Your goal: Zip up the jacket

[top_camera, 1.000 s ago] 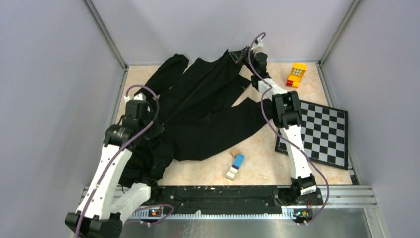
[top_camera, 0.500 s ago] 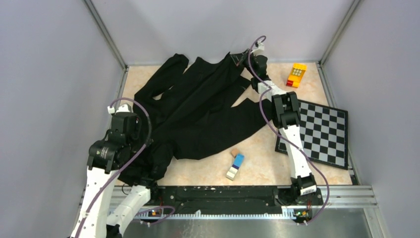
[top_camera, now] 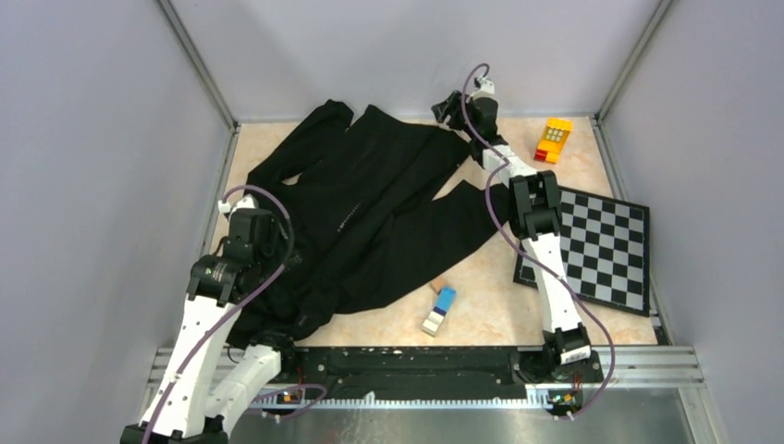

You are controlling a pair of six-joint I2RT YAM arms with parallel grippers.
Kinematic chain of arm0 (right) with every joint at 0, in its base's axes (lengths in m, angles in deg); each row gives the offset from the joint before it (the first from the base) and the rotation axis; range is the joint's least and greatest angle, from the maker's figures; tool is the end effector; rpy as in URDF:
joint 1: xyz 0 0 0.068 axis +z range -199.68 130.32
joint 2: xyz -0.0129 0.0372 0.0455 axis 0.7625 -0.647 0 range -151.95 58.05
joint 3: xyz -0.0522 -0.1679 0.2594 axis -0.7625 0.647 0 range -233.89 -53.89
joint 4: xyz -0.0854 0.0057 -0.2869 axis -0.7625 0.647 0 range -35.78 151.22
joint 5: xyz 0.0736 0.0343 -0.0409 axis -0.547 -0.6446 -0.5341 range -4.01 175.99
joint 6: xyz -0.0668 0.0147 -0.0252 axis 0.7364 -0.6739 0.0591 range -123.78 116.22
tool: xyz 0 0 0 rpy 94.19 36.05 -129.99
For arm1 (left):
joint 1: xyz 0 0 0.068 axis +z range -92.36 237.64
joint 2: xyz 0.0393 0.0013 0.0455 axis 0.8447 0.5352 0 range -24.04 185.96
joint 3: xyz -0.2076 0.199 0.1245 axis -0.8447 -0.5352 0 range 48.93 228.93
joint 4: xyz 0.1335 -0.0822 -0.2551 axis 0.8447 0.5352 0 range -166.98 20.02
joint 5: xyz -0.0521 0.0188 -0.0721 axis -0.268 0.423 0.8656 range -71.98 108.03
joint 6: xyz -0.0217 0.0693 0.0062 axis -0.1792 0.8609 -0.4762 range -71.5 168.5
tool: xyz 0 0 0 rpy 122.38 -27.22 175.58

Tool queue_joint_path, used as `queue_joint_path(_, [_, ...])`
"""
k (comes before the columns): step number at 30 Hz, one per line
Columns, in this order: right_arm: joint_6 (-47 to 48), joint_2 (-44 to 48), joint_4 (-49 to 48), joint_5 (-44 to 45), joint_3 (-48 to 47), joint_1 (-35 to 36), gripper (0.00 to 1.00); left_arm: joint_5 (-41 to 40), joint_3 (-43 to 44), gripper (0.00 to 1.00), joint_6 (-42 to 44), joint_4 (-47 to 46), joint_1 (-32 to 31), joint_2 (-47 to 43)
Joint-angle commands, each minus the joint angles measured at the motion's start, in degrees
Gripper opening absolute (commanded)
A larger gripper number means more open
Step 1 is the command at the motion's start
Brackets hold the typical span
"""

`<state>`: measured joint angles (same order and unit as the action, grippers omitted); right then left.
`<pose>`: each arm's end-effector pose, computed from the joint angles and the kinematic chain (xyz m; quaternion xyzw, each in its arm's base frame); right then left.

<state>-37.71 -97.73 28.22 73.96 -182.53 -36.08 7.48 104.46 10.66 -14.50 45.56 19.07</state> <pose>0.6902 0.1800 0.1596 0.0531 0.7119 0.3491 0.6070 0.1471 -0.0203 0.3399 -0.2392 0.9053 -0.0653 0.3448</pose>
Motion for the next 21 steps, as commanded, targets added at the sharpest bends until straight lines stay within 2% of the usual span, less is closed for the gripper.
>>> queue_joint_path(1, [9.33, 9.19, 21.54, 6.6, -2.11, 0.03, 0.71, -2.79, -0.16, 0.64, 2.54, -8.46, 0.3, -1.27])
queue_joint_path(2, [10.83, 11.62, 25.87, 7.26, -1.66, 0.08, 0.79, -2.37, -0.18, 0.75, 3.34, -9.88, 0.3, -1.86])
queue_joint_path(4, [13.5, 15.84, 36.95, 9.26, -2.27, 0.17, 0.84, -1.18, -0.89, 0.96, 4.9, -13.88, 0.3, -3.13])
queue_joint_path(5, [14.43, 18.55, 43.96, 10.11, -2.73, 0.23, 0.85, 0.09, -1.56, 0.98, 6.14, -17.17, 0.29, -4.12])
queue_joint_path(8, [18.6, 27.01, 55.45, 13.76, 0.3, 1.62, 0.86, 5.28, -2.52, 0.99, 9.32, -28.33, 0.3, -4.74])
queue_joint_path(13, [25.16, 45.27, 61.58, 21.13, 13.23, 7.19, 0.87, 19.52, 1.81, 0.99, 13.54, -47.38, 0.3, 0.97])
queue_joint_path(17, [25.99, 57.88, 65.04, 18.42, 18.31, 10.48, 0.88, 27.94, 6.37, 0.99, 13.69, -58.07, 0.3, 5.86])
queue_joint_path(21, [25.75, 72.27, 63.55, 12.33, 23.84, 11.01, 0.89, 32.92, 11.21, 0.99, 13.76, -64.99, 0.21, 7.3])
